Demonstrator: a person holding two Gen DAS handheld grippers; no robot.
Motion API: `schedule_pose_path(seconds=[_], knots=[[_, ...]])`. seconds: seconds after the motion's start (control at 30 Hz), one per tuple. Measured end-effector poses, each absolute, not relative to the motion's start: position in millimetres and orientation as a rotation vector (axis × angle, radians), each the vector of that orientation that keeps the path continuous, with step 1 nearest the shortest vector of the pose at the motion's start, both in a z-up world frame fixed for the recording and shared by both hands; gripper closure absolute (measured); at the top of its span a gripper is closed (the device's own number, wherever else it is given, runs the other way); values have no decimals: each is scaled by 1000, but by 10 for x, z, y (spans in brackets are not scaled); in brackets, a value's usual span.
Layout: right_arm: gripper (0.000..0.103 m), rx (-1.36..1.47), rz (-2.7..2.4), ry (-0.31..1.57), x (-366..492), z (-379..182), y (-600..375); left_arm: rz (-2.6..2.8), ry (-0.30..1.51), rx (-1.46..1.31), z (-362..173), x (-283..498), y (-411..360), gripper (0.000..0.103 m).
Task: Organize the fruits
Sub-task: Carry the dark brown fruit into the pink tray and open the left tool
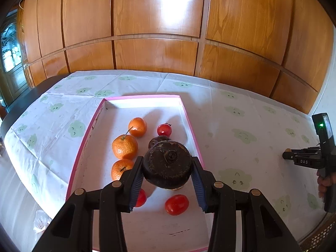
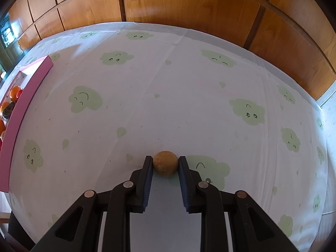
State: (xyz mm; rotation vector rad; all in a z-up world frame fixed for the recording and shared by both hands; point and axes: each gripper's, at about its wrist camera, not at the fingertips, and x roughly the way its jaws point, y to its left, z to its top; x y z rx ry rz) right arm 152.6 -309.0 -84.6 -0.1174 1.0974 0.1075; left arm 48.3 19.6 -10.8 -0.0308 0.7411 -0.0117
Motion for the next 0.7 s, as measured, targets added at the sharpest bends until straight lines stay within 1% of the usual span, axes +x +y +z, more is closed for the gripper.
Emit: schedule_pose_path(seconds=[0.4,0.7], knots=[[79,-140,95,1097,1515,-843,-3050,107,737,-178,92,922,1029,59],[79,-145,94,1098,1512,-844,-3047,140,822,-252,-76,1484,1265,59]])
